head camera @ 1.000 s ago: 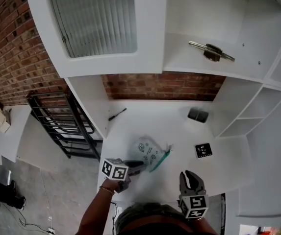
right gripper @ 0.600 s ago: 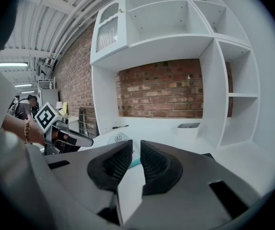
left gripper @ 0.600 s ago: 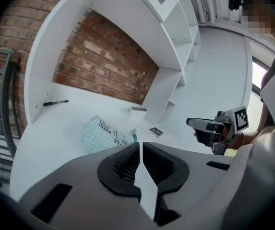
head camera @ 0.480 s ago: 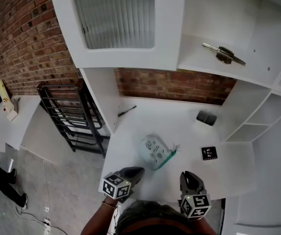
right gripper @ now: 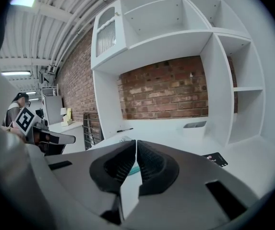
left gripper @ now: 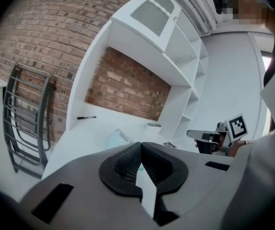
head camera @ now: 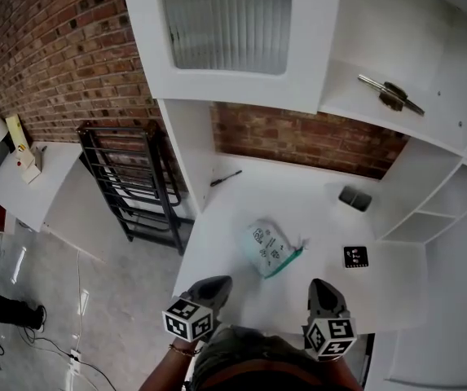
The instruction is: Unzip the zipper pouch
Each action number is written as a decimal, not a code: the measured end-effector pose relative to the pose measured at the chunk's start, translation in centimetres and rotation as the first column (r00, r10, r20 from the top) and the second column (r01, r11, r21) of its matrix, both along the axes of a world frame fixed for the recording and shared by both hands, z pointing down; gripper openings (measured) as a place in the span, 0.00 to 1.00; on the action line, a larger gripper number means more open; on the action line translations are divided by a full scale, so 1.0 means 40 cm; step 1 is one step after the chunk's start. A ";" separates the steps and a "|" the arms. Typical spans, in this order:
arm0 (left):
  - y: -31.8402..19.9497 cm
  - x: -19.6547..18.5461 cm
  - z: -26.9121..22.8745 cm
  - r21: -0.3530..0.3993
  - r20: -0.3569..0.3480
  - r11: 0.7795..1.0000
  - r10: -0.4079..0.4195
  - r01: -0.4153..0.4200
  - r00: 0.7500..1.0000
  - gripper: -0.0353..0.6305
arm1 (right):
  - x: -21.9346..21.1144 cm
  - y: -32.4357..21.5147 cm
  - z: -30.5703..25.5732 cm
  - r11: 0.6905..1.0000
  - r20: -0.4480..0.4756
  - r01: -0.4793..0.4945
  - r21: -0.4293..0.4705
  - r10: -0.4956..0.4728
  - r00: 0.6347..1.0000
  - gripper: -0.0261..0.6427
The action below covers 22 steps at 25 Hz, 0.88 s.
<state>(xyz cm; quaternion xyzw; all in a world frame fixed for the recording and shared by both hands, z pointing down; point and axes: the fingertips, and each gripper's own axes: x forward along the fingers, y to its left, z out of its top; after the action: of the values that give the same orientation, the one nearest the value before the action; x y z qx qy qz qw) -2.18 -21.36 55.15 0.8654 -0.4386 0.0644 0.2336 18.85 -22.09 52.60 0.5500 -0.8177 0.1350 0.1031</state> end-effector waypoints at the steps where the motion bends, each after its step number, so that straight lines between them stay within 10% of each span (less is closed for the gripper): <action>1: 0.005 -0.008 0.000 0.005 0.019 1.000 -0.008 0.008 1.000 0.06 | -0.004 0.000 -0.001 1.000 -0.001 0.007 0.002 -0.007 1.000 0.05; 22: 0.050 -0.056 -0.002 0.072 0.174 0.993 -0.108 0.097 0.979 0.06 | -0.056 0.037 -0.008 0.994 -0.029 0.112 0.012 -0.111 0.993 0.04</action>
<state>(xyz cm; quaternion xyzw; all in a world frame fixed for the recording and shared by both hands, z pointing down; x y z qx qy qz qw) -4.44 -19.36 55.08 0.8394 -0.5035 0.1154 0.1689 16.60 -20.60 52.29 0.5061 -0.8464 0.1158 0.1184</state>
